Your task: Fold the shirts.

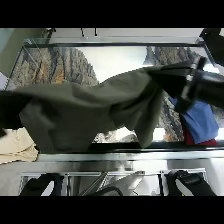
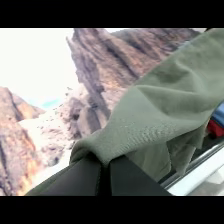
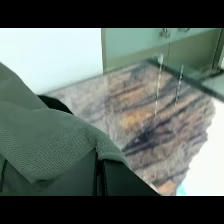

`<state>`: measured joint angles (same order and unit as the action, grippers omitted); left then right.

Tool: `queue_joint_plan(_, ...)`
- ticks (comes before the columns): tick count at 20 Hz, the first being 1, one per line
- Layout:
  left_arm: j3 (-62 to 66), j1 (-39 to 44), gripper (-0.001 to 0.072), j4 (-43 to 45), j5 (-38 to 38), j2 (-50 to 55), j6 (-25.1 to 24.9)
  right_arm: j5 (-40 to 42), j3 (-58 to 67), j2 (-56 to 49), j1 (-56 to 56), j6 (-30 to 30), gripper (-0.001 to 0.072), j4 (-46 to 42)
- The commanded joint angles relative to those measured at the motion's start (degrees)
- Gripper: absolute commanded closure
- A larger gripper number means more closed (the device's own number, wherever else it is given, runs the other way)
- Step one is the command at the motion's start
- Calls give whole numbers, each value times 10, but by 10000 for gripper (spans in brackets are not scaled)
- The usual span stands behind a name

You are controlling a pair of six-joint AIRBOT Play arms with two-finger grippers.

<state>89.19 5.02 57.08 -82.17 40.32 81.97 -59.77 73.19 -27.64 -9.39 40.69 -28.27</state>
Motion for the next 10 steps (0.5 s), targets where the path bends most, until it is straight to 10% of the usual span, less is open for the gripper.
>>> queue_joint_plan(1,-12,0,692,17,19,109,-34,-19,5,-108,0,-4,695,-20)
queue_joint_plan(10,97,-4,691,18,15,588,-80,102,22,-517,6,-4,684,-26)
